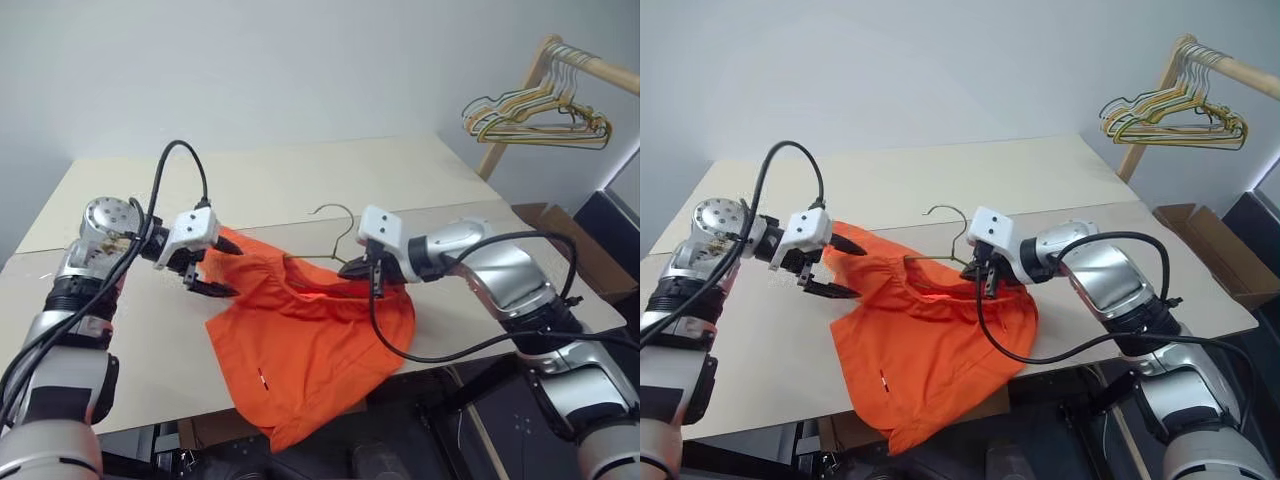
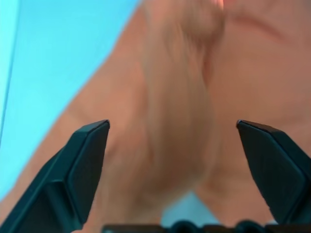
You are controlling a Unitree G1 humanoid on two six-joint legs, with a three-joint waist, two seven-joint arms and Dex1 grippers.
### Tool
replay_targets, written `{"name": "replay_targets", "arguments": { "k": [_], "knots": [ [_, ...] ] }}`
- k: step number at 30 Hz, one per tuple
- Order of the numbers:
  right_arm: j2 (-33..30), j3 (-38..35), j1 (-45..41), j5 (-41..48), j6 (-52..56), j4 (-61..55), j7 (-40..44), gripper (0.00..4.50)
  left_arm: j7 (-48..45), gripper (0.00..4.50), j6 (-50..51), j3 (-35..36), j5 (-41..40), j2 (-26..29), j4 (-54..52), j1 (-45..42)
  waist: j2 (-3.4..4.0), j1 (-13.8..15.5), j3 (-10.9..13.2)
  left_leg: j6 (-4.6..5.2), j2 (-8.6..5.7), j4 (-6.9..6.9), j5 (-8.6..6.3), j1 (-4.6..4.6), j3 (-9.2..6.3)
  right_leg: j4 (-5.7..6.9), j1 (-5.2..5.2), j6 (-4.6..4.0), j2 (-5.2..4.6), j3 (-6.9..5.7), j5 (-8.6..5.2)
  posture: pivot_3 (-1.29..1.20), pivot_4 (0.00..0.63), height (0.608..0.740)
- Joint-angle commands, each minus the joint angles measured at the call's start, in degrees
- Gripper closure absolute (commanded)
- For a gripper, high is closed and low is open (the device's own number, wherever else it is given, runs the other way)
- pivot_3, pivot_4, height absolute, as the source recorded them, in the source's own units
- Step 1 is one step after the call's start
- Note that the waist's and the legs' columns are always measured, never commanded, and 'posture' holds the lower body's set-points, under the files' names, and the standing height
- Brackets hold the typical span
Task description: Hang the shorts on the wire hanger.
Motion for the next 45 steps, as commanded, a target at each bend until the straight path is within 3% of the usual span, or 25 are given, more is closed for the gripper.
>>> {"name": "replay_targets", "arguments": {
  "k": [1,12,13,24,32,37,41,45],
  "knots": [
    [-0.6,-2.9,-0.3,0.2,-0.8,-2.2,0.6,4.5,3.4,1.03,-4.0,-0.5,2.8,-0.3,2.8,-1.2,0.0,0.0,0.0,0.0,0.0,0.0,0.0,0.0,0.0,0.0,0.0,0.0,0.0,0.0,0.0,-0.17,0.0,0.74],
    [-2.2,-3.1,1.9,-0.4,-0.6,-4.3,1.6,4.5,8.1,4.43,-4.8,1.4,3.8,-1.8,7.1,-5.1,0.0,0.0,0.0,0.01,0.0,0.0,-0.01,-0.03,-0.01,-0.01,-0.01,0.0,-0.01,-0.03,0.0,-0.17,0.0,0.74],
    [-2.4,-2.9,2.1,-0.6,-0.7,-4.2,1.6,4.5,8.0,4.48,-4.8,1.4,3.8,-1.6,7.3,-5.4,0.0,0.0,0.0,0.01,0.0,0.0,-0.01,-0.03,-0.01,-0.01,-0.01,0.0,-0.01,-0.02,0.0,-0.17,0.0,0.74],
    [-4.8,0.0,4.4,-6.0,-2.1,-4.7,1.8,4.5,5.3,4.48,-3.1,3.4,2.3,-0.3,7.6,-6.5,0.0,0.0,0.0,0.01,0.0,0.0,-0.01,-0.03,-0.01,-0.02,-0.01,0.01,-0.01,-0.02,-0.01,-0.16,0.0,0.74],
    [-6.7,-1.4,5.2,-5.7,-1.1,-5.8,3.5,4.5,6.2,4.48,-3.5,3.5,2.5,-0.7,7.9,-5.9,0.0,0.0,0.0,0.01,-0.01,0.01,-0.01,-0.03,-0.02,-0.03,-0.01,0.01,-0.01,-0.02,-0.01,-0.17,0.0,0.74],
    [-4.0,-4.8,2.3,-1.9,4.5,-5.7,2.6,4.5,5.7,4.48,-4.7,2.6,2.5,-1.5,6.1,-4.1,0.0,0.0,0.0,0.01,-0.01,0.0,-0.01,-0.03,-0.01,-0.03,0.0,0.01,-0.01,-0.02,-0.01,-0.17,0.0,0.74],
    [-3.2,-6.1,-0.8,0.5,9.0,-6.7,2.8,4.5,3.6,3.68,-3.4,2.3,1.3,-2.8,2.9,-2.4,0.0,-0.1,0.0,0.0,0.01,0.0,0.0,0.01,0.01,0.03,-0.01,0.01,0.0,0.0,-0.01,-0.17,0.0,0.74],
    [-4.2,-4.9,-3.5,1.1,12.3,-7.7,3.7,4.5,0.8,2.34,-3.7,3.6,-0.7,-2.4,1.1,-3.9,0.0,0.0,0.0,0.01,0.0,0.0,0.0,-0.02,0.0,-0.01,-0.01,0.01,-0.01,-0.02,-0.01,-0.18,0.0,0.74]
  ]
}}
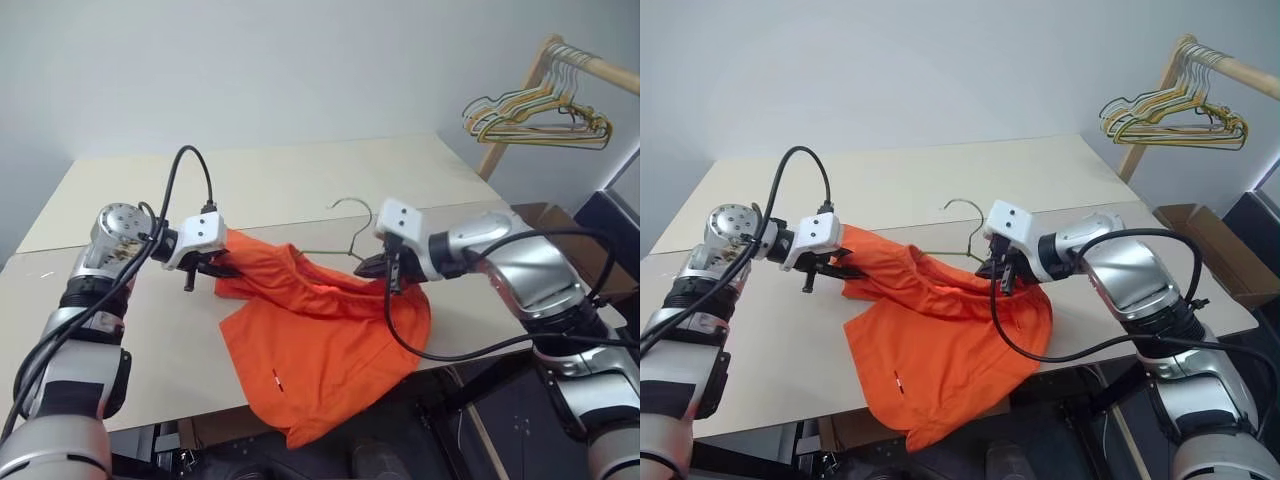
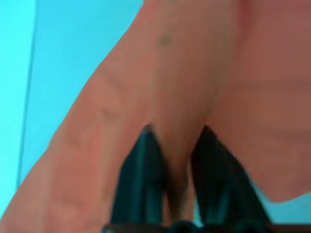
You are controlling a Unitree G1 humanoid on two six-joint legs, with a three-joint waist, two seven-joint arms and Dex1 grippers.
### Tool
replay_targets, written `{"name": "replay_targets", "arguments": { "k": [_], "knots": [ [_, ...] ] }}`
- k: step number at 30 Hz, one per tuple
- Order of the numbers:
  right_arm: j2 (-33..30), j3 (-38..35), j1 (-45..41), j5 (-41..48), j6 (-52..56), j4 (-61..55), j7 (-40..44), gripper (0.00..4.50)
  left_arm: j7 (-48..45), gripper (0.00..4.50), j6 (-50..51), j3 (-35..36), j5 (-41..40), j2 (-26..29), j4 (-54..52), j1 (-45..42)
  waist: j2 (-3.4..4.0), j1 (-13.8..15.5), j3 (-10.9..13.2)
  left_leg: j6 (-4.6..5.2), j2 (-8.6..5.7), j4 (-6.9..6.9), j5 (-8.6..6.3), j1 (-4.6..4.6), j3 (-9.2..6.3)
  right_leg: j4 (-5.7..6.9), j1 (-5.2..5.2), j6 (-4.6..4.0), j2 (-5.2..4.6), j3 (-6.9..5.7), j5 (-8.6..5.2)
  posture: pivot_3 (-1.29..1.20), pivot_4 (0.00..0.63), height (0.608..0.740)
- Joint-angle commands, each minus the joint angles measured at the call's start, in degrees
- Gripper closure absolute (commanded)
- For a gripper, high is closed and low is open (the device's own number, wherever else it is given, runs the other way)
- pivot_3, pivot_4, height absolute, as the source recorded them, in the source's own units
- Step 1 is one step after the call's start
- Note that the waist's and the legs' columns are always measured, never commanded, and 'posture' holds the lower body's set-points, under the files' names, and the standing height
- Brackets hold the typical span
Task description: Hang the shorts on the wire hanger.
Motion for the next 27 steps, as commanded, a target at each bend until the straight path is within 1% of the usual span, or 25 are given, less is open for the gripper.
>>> {"name": "replay_targets", "arguments": {
  "k": [1,3,6,9,15,18,22,24,27],
  "knots": [
    [-1.3,-0.7,-3.1,1.2,3.0,-2.7,0.7,4.5,-3.3,2.02,0.4,2.3,-3.7,1.0,-3.9,-2.9,0.0,0.1,0.0,0.0,-0.01,0.0,0.0,0.0,0.0,0.0,0.0,0.0,0.0,0.0,0.0,-0.18,0.0,0.74],
    [-1.7,0.1,-4.3,1.4,4.3,-3.0,1.3,4.5,-4.6,1.29,1.8,3.3,-5.9,0.6,-6.5,-3.9,0.0,0.0,0.0,0.0,0.0,0.01,0.0,-0.04,-0.01,0.0,-0.02,0.0,-0.01,-0.01,0.0,-0.18,0.0,0.74],
    [-2.3,1.5,-6.3,1.3,4.8,-2.9,2.3,4.5,-5.9,0.39,5.0,2.7,-11.1,-0.2,-10.3,-5.3,0.0,0.0,0.0,0.0,0.0,0.01,0.0,-0.04,-0.02,0.0,-0.03,0.0,-0.01,-0.01,0.0,-0.18,0.0,0.74],
    [-2.3,2.5,-8.0,1.0,4.2,-2.0,2.8,4.5,-6.1,0.39,8.4,0.4,-15.2,-1.0,-12.5,-5.9,0.01,0.0,0.0,0.02,0.0,0.01,-0.01,-0.03,-0.03,0.01,-0.01,0.0,-0.01,0.01,0.0,-0.18,0.0,0.74],
    [-1.7,3.2,-10.9,1.3,3.6,-1.1,3.9,4.5,-5.9,0.39,2.1,-5.8,-6.6,-4.9,-4.8,-9.0,0.02,-0.2,0.0,0.02,-0.02,0.01,-0.01,0.08,0.03,-0.03,0.01,0.0,0.01,0.06,0.0,-0.2,0.0,0.74],
    [-1.7,3.1,-11.3,1.5,3.8,-1.2,4.0,4.5,-4.8,0.99,0.5,-6.0,-4.4,-6.9,-0.6,-10.7,0.02,-0.3,0.0,0.02,-0.01,0.0,-0.01,0.04,0.03,-0.06,0.0,0.0,0.02,0.05,0.0,-0.21,0.0,0.74],
    [-1.9,2.8,-11.2,1.6,4.1,-1.5,4.0,4.5,-3.7,2.26,-0.6,-5.0,-3.6,-8.7,2.1,-11.9,0.02,-0.4,0.0,0.03,-0.01,0.0,-0.02,-0.02,0.02,-0.04,-0.03,0.0,0.01,0.03,0.0,-0.21,0.0,0.74],
    [-1.9,2.6,-10.9,1.8,4.3,-1.8,3.9,4.5,-4.0,2.98,-0.7,-4.7,-3.7,-8.9,2.4,-11.9,0.02,-0.5,0.0,0.03,-0.01,0.0,-0.02,-0.01,0.01,-0.04,-0.03,0.0,0.01,0.04,0.0,-0.21,0.0,0.74],
    [-2.2,2.1,-10.2,1.9,3.8,-2.5,3.7,4.5,-4.0,3.94,-0.5,-4.3,-3.9,-8.9,2.2,-11.3,0.02,-0.7,0.0,0.03,-0.01,0.01,-0.02,0.0,0.02,-0.04,-0.03,0.0,0.01,0.04,0.0,-0.22,0.0,0.74]
  ]
}}
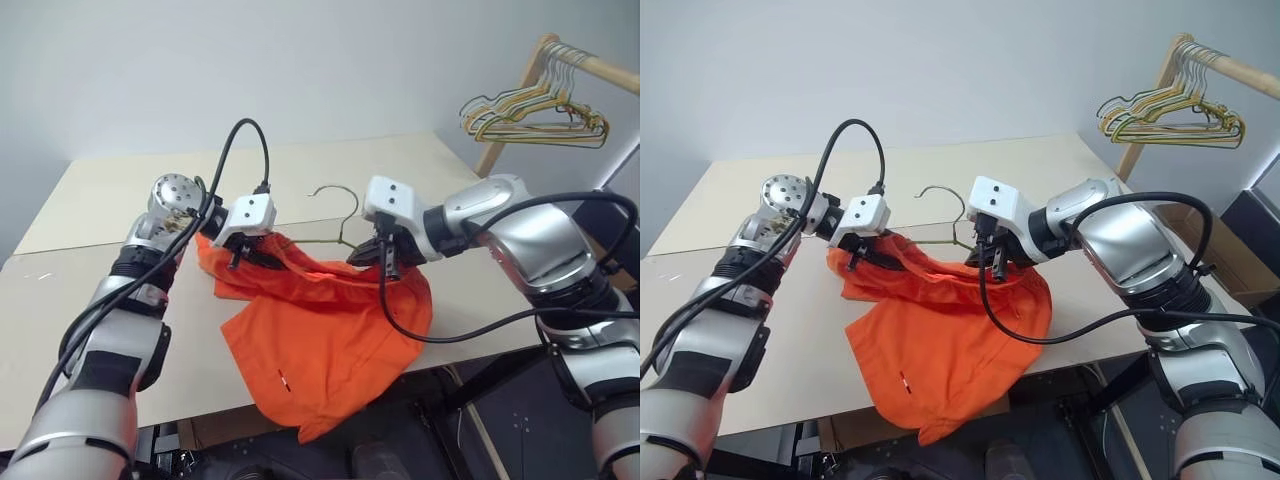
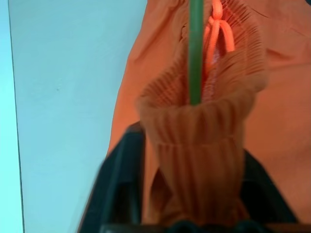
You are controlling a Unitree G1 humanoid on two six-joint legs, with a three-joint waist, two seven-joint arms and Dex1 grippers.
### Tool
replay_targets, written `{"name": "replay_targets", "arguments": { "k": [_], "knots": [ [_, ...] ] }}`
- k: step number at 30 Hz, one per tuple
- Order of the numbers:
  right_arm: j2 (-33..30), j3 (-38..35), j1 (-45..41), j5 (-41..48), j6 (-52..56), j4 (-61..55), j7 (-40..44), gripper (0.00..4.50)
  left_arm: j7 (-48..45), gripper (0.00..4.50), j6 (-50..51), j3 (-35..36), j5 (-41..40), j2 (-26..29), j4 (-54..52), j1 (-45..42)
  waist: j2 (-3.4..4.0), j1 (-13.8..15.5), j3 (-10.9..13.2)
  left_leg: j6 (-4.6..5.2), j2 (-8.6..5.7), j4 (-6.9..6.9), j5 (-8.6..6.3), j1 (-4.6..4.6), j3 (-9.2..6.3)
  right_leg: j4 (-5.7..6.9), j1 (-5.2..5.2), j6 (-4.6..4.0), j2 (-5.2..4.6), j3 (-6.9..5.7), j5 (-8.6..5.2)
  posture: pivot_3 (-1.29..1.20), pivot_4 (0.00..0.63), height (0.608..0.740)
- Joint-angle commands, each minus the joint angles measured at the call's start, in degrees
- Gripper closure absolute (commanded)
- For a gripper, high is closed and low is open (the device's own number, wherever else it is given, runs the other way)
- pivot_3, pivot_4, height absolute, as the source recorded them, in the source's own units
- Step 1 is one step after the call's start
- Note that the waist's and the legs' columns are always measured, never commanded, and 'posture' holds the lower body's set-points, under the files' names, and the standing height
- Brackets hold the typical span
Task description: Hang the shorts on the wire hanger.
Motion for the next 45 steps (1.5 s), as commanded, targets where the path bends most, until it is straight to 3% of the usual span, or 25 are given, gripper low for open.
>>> {"name": "replay_targets", "arguments": {
  "k": [1,4,13,16,18,21,28,31,42,44,45],
  "knots": [
    [-0.6,-2.5,-0.6,0.8,-0.9,-2.0,-0.1,4.5,0.1,4.28,-0.2,2.0,-0.5,0.2,-0.4,-1.0,0.0,-0.1,0.0,0.0,0.0,0.0,0.0,0.0,0.0,0.0,0.0,0.0,0.0,0.0,0.0,-0.22,0.0,0.74],
    [-1.0,-3.2,1.6,-0.3,-4.4,-3.2,-1.2,4.5,0.7,4.46,1.9,2.6,-0.8,0.5,-1.6,0.1,0.0,-0.1,0.0,0.0,0.0,0.0,0.0,-0.01,-0.01,0.01,0.0,0.0,0.0,-0.01,0.0,-0.22,0.0,0.74],
    [-8.3,-15.0,5.1,3.9,-0.8,-7.1,-3.1,1.91,0.0,4.5,5.2,3.5,-1.2,1.1,-3.5,2.3,0.0,-0.1,0.0,0.01,-0.01,0.0,-0.01,-0.08,-0.05,-0.01,0.0,0.01,-0.02,-0.05,0.0,-0.22,0.0,0.74],
    [-13.4,-20.2,9.5,5.9,-0.8,-8.8,-2.0,0.84,0.2,4.5,5.4,3.7,-1.1,1.0,-3.3,2.2,0.0,0.1,0.0,0.04,0.0,-0.01,-0.02,-0.06,-0.06,-0.07,0.01,0.01,-0.02,-0.06,-0.01,-0.22,0.0,0.74],
    [-16.9,-19.2,14.1,4.6,-3.2,-10.9,-1.4,0.23,0.3,4.5,5.4,3.8,-1.0,0.9,-3.2,2.0,0.0,0.4,0.0,0.05,-0.01,-0.01,-0.03,-0.04,-0.05,-0.17,0.04,0.02,-0.02,-0.05,-0.01,-0.22,0.0,0.74],
    [-18.8,-14.6,18.0,0.6,-7.3,-11.6,-2.6,0.23,0.3,4.5,5.4,3.9,-1.0,0.8,-3.2,1.8,0.02,0.2,0.0,0.07,-0.01,0.0,-0.04,0.06,0.05,-0.27,0.04,0.03,-0.02,0.04,-0.02,-0.22,0.0,0.74],
    [-11.2,-4.2,13.0,-7.4,-10.8,-2.2,-5.6,0.23,-0.2,4.5,5.4,4.1,-0.9,0.9,-3.5,1.6,0.03,-0.9,0.0,0.08,0.0,-0.03,-0.05,0.22,0.19,-0.17,0.05,0.04,0.02,0.24,-0.03,-0.22,0.0,0.74],
    [-10.3,-0.9,11.4,-9.0,-12.2,-1.0,-3.2,0.83,-0.4,4.5,5.4,4.2,-0.9,1.1,-3.7,1.6,0.05,-0.9,0.0,0.08,0.0,-0.04,-0.05,0.15,0.16,-0.17,0.0,0.05,0.01,0.22,-0.03,-0.21,0.0,0.74],
    [-9.6,2.7,9.6,-9.8,-12.1,-1.0,4.2,4.47,-0.9,4.5,3.7,4.0,-0.9,0.2,-3.8,1.6,0.05,-0.9,0.0,0.09,-0.04,0.0,-0.05,0.13,0.12,-0.16,0.03,0.05,-0.03,0.16,-0.04,-0.22,0.0,0.74],
    [-9.3,1.9,9.8,-8.9,-10.7,-1.2,4.5,4.47,-0.6,4.5,3.3,4.3,-1.1,-0.2,-3.9,1.7,0.05,-0.9,0.0,0.08,-0.03,0.0,-0.05,0.14,0.12,-0.16,0.03,0.05,-0.03,0.15,-0.04,-0.22,0.0,0.74],
    [-8.9,0.8,10.1,-8.0,-8.7,-1.4,3.9,4.49,-0.5,4.23,3.5,4.5,-1.3,-0.3,-4.0,1.8,0.05,-0.9,0.0,0.08,-0.03,0.0,-0.05,0.15,0.12,-0.16,0.03,0.05,-0.03,0.15,-0.04,-0.22,0.0,0.74]
  ]
}}
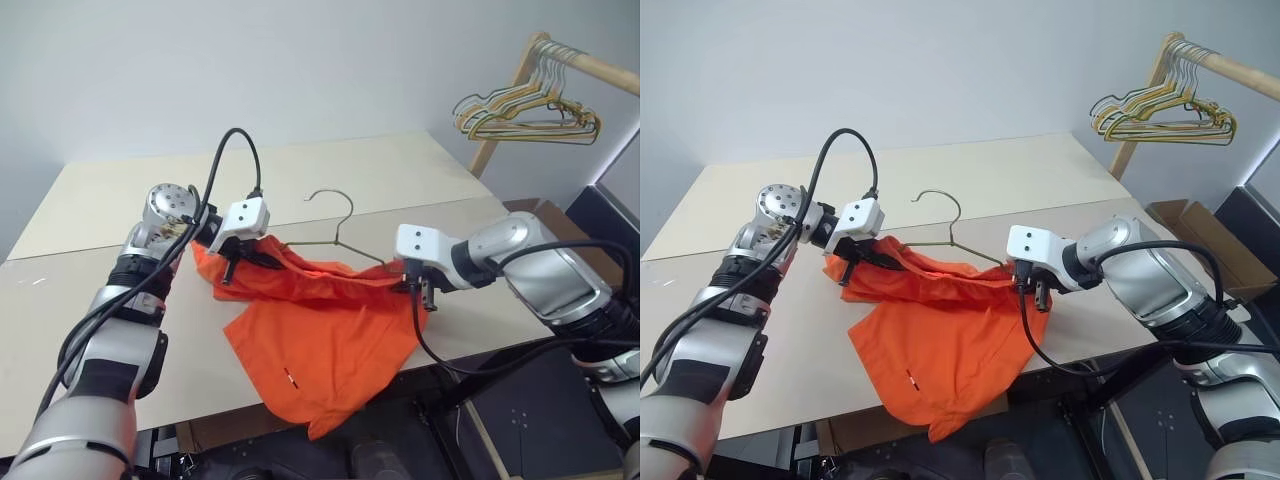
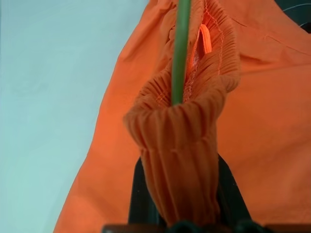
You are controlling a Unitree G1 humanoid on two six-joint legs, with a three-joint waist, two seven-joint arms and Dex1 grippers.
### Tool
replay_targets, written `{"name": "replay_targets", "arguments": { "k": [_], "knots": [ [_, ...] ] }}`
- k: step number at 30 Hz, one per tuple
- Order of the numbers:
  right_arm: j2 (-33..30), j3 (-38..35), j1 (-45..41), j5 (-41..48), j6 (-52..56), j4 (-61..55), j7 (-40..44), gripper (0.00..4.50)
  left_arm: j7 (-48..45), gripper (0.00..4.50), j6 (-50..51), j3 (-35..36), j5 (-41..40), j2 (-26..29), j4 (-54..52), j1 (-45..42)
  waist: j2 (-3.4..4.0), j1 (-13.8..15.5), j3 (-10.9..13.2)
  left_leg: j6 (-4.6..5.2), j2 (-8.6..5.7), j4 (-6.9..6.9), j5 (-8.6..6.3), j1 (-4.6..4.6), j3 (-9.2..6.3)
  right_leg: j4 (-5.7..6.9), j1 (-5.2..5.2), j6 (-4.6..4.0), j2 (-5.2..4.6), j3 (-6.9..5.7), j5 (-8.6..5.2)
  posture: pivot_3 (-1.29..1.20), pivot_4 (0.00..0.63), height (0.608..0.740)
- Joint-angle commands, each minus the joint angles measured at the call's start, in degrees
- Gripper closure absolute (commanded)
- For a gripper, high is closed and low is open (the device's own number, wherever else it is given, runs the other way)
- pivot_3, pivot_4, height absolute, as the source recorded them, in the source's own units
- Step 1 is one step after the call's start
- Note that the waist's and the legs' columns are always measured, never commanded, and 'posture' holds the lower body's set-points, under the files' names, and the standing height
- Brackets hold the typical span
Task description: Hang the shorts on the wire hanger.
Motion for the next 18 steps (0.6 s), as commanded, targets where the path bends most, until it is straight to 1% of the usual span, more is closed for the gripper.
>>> {"name": "replay_targets", "arguments": {
  "k": [1,2,3,6,11,13,14,16,18],
  "knots": [
    [0.8,-3.8,-0.8,2.7,4.1,-2.4,0.3,4.5,0.5,3.96,-1.4,2.0,-1.6,-0.8,-1.6,-1.3,0.0,0.0,0.0,0.0,0.0,0.0,0.0,0.0,0.0,0.0,0.0,0.0,0.0,0.0,0.0,-0.22,0.0,0.74],
    [0.8,-4.5,-0.4,3.3,5.1,-2.7,0.1,4.5,0.4,3.77,-1.3,2.3,-2.0,-0.9,-1.8,-1.3,0.0,0.0,0.0,0.0,0.0,0.0,0.0,0.0,0.0,0.01,0.0,0.0,0.0,0.0,0.0,-0.23,0.0,0.74],
    [0.7,-5.7,0.3,4.3,6.6,-3.2,-0.2,4.5,0.1,3.49,-0.6,3.0,-2.9,-1.0,-1.9,-1.4,0.0,0.0,0.0,0.0,0.0,0.0,0.0,0.0,0.0,0.01,0.0,0.0,0.0,0.0,0.0,-0.23,0.0,0.74],
    [-0.5,-9.2,3.6,7.2,10.2,-6.2,-0.9,4.5,0.4,2.53,0.9,5.3,-4.6,-0.8,-1.9,-2.0,0.0,0.1,0.0,0.0,0.01,0.0,0.0,-0.01,-0.01,0.01,0.0,0.0,0.0,-0.01,0.0,-0.23,0.0,0.74],
    [-0.2,-19.5,12.4,13.6,19.8,-13.2,-5.5,4.5,4.7,0.84,2.7,11.6,-9.1,-0.4,-1.7,-3.7,-0.01,0.2,0.0,0.0,-0.01,0.01,0.0,-0.04,-0.08,0.01,0.03,0.0,-0.02,-0.06,0.0,-0.23,0.0,0.74],
    [1.4,-24.8,16.7,15.9,24.4,-16.3,-8.9,4.5,9.8,0.23,5.1,15.5,-11.8,-1.6,-2.4,-4.6,-0.01,0.2,0.0,0.0,0.0,0.01,0.0,-0.02,-0.12,0.0,0.06,0.0,-0.02,-0.07,0.0,-0.23,0.0,0.74],
    [2.9,-28.2,19.5,16.5,27.5,-18.2,-11.2,4.5,13.4,0.03,8.5,18.4,-14.6,-2.7,-3.3,-5.4,-0.02,0.3,0.0,0.0,-0.01,0.02,0.0,-0.01,-0.13,0.0,0.06,0.0,-0.02,-0.07,0.0,-0.24,0.0,0.74],
    [4.9,-32.7,23.1,17.5,31.3,-21.0,-14.5,4.5,16.9,0.03,14.1,21.6,-18.3,-3.9,-5.4,-5.9,-0.03,0.5,0.0,0.01,0.0,0.03,-0.01,-0.02,-0.22,0.01,0.09,0.0,-0.02,-0.09,0.0,-0.25,0.0,0.74],
    [7.8,-38.3,26.7,17.5,35.7,-24.0,-18.5,4.5,17.4,0.03,21.5,23.3,-23.1,-4.7,-12.0,-3.9,-0.02,0.5,0.0,0.01,-0.01,0.03,0.0,-0.04,-0.25,0.04,0.1,0.01,-0.03,-0.09,0.0,-0.26,0.0,0.74]
  ]
}}
